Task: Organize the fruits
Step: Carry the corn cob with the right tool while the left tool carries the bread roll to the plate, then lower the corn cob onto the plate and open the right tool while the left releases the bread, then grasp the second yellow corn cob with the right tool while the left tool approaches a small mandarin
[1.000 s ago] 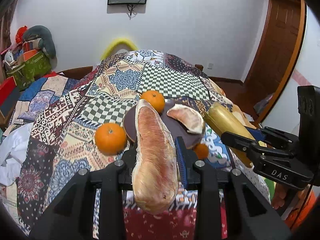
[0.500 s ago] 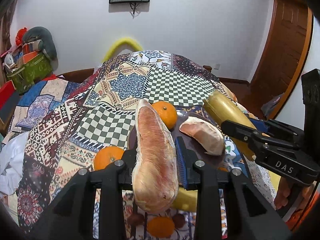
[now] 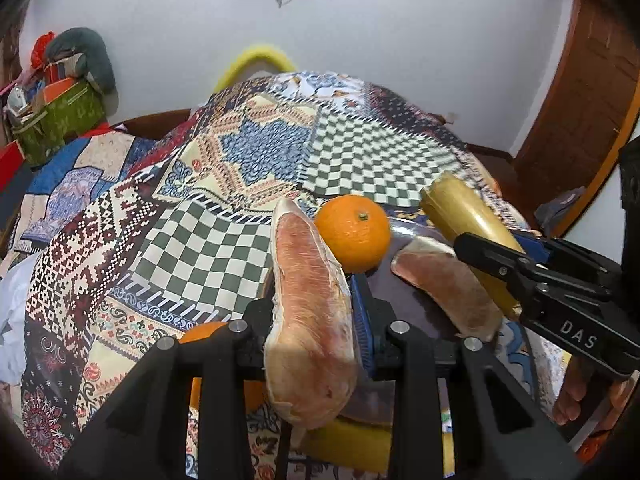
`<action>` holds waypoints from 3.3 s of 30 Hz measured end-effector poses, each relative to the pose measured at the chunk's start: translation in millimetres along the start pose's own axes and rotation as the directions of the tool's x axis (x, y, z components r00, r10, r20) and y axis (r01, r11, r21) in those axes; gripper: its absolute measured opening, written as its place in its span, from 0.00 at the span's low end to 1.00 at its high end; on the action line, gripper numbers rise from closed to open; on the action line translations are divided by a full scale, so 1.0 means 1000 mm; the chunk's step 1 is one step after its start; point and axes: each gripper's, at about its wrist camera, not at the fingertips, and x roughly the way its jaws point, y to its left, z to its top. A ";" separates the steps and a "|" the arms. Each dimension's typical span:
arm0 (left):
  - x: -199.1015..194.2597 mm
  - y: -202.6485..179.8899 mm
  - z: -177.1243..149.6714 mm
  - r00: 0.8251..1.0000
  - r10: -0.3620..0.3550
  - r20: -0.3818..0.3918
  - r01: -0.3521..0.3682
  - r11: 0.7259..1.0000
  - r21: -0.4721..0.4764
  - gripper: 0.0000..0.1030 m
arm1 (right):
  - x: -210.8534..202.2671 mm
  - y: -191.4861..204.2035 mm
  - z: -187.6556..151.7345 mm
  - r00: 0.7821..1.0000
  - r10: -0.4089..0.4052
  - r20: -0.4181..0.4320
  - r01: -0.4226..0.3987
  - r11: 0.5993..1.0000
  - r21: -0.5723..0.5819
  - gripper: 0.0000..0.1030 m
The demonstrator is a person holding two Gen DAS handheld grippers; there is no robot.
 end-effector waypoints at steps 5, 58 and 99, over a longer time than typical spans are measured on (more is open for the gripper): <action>0.015 0.004 0.002 0.999 0.013 -0.032 -0.014 1.000 -0.007 0.31 | 0.014 -0.001 0.003 1.000 -0.004 -0.031 0.005 1.000 0.009 0.34; -0.117 -0.006 -0.043 0.998 0.026 0.051 -0.027 1.000 0.003 0.51 | -0.090 0.033 -0.041 0.999 -0.014 0.033 0.015 0.999 -0.051 0.37; -0.083 0.008 -0.131 0.996 0.003 -0.092 -0.003 1.000 -0.006 0.35 | -0.016 0.062 -0.090 0.979 0.081 -0.187 -0.105 0.987 -0.121 0.46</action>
